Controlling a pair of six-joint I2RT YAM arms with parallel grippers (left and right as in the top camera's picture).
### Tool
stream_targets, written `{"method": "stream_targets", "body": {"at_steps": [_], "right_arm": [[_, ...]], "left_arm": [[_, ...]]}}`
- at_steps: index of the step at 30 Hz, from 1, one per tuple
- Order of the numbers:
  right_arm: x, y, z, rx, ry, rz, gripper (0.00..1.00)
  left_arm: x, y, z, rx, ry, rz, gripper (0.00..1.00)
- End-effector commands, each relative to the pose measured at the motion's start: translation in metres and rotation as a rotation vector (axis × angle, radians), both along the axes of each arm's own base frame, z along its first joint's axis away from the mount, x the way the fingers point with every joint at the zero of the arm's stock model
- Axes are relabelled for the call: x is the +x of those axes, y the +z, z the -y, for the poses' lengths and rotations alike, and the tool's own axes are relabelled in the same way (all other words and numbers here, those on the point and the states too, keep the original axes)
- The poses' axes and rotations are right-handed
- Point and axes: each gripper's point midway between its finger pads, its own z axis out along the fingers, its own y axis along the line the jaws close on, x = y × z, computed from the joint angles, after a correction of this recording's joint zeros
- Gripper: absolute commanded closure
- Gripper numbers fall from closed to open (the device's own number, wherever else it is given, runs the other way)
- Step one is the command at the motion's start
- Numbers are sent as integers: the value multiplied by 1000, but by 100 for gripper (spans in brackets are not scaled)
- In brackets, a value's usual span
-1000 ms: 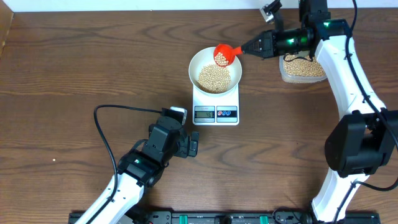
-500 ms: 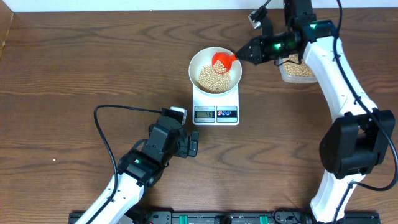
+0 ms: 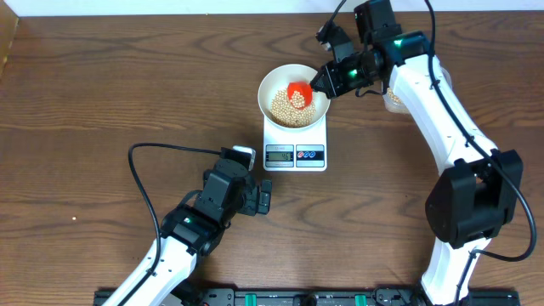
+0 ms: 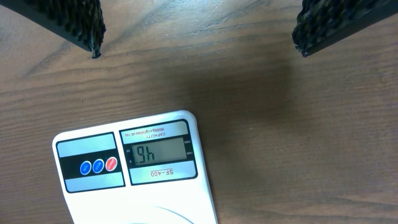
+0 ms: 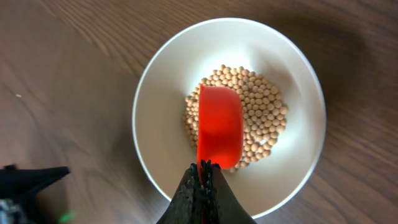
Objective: Scoop item into bowl and weigh 50g on scale
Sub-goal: 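Tilt the scoop over the bowl to add a few more chickpeas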
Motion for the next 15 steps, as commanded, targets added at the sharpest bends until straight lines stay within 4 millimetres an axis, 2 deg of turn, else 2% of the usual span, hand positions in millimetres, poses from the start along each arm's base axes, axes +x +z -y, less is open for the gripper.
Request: {"method": "stream_targets", "body": {"at_steps": [1,7,15], "right_arm": [[3,29,4,-53,10,123,99],[4,49,9,-86,-5,195,99],[-4,47,-1,-102,42,202,99]], "left_arm": [[1,0,-2,13,3,5,1],[1,0,-2,13,3,5,1],[1,0,-2,13,3,5,1]]}}
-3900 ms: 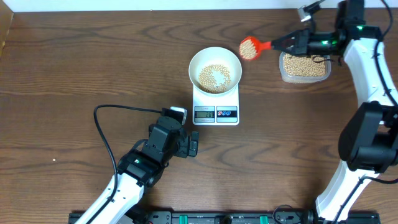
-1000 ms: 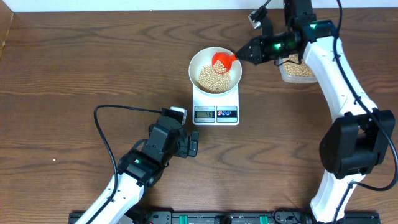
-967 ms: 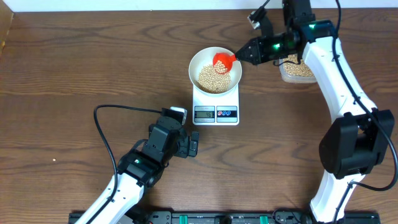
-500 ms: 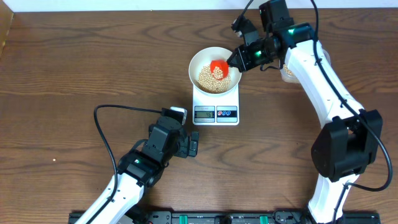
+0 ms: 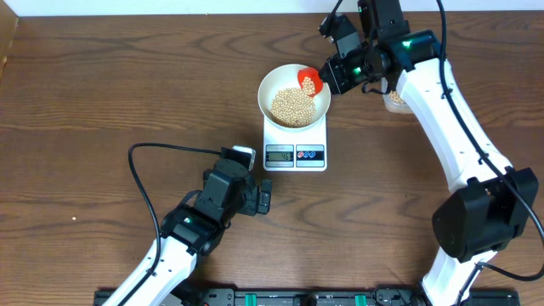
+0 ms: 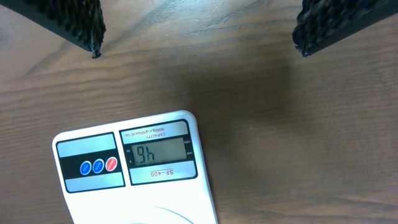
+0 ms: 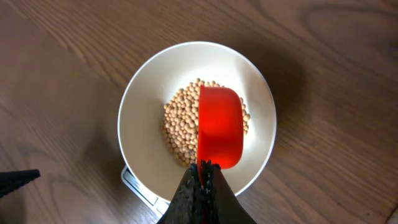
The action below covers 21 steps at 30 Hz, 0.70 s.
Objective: Scoop item into bowl and weigh 50g on scale
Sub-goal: 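Tilt the scoop over the bowl to add a few more chickpeas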
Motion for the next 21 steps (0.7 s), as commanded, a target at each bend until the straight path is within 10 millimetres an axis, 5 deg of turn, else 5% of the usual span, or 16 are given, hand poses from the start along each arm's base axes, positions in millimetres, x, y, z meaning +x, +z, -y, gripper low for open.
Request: {"method": "stream_targets", "body": {"at_steps": [1,10,16,21], "right_arm": [[-6,15,-14,-5,50,50,99],[-6,26,-22,96,93,51,99],[-4,11,-7,-74,97,96,99],[-7,13,-14,-56,116,96,99]], "left_arm": [[1,0,-2,13,3,5,1],[1,0,-2,13,3,5,1],[1,0,-2,13,3,5,1],[1,0,-2,13,3,5,1]]}}
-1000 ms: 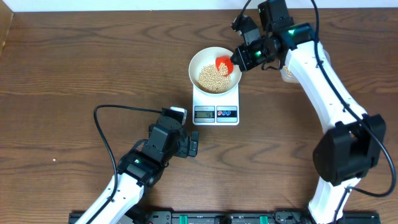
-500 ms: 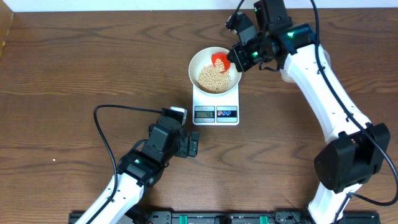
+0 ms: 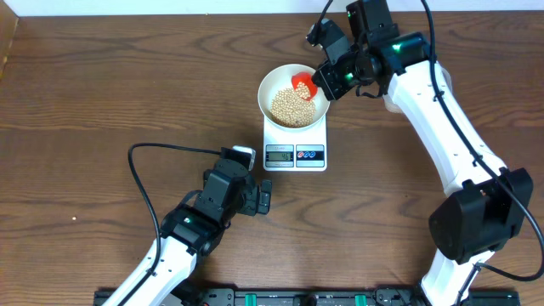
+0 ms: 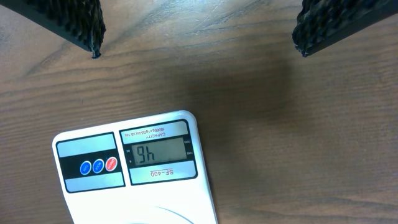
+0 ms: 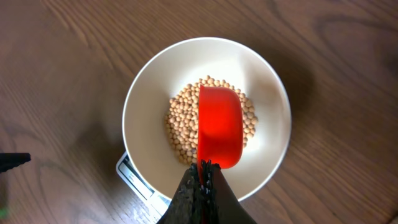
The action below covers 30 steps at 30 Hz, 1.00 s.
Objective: Scoop item into bowl and weigh 50g on scale
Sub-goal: 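Tilt the scoop over the bowl to add a few more chickpeas, then move the scoop back right and set it into the chickpea tub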
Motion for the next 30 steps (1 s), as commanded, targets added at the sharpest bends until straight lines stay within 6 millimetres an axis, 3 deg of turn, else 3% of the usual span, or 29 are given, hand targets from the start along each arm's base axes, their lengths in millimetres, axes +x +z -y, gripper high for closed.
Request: {"method": "stream_targets", "body": {"at_steps": [1,8,17,30], "right_arm": [[1,15,0,-9,28,58,99],[0,31,-5,192,12,-28,99],[5,61,27,456,-12,-129,99],[6,74,43,552,0,-144,99]], "left_arm": [[1,0,-2,13,3,5,1],[1,0,-2,13,3,5,1],[1,0,-2,13,3,5,1],[1,0,-2,13,3,5,1]]}}
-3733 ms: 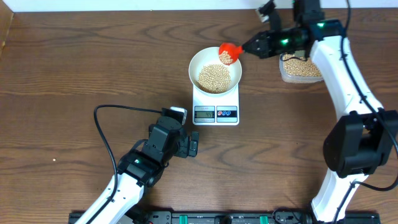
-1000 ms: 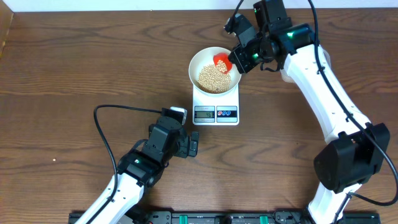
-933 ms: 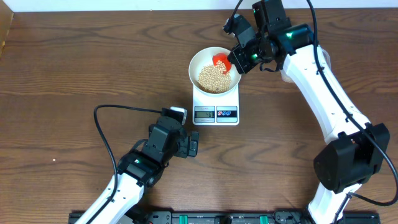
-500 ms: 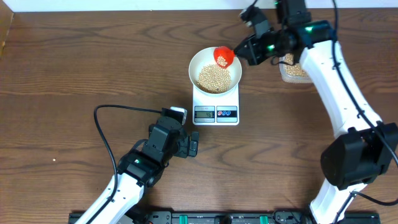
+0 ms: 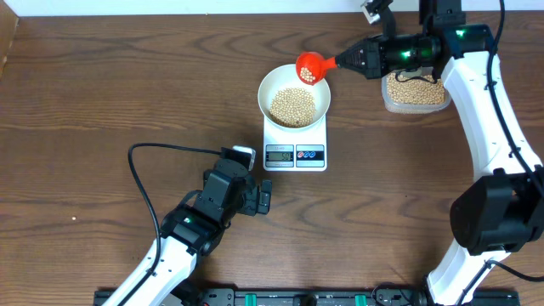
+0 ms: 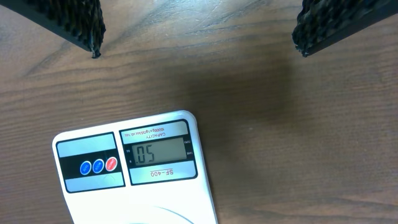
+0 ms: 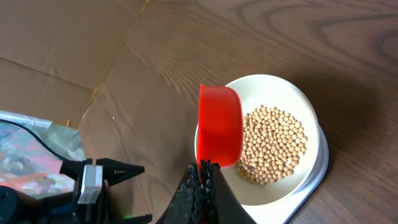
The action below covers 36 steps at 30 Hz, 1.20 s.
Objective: Scoop item into bowl and weigh 50g on scale
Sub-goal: 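Move the scoop back right and set it into the chickpea tub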
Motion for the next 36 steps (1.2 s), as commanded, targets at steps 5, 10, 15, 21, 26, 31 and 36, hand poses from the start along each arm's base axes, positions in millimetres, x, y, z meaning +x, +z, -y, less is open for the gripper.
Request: {"method": "stream_targets", "body": {"at_steps": [5,10,15,21,26,31,36], "right_arm": [[-4,20,0,45,14,24,99],[-2,20,4,46,5,25,99],[8,27,48,84,-77,14,99],[16,15,146,-16,-313,-21,99],[11,-27,220,-313,-548,-127,99],[9,-49,250,-609,-679,-165,99],[10,-53,245,-903,-720,-120,99]], "left_arm": [[1,0,-2,13,3,5,1],[1,0,-2,13,3,5,1],[1,0,-2,13,3,5,1],[1,0,-2,13,3,5,1],[1,0,-2,13,3,5,1],[1,0,-2,13,3,5,1],[1,0,-2,13,3,5,1]]}}
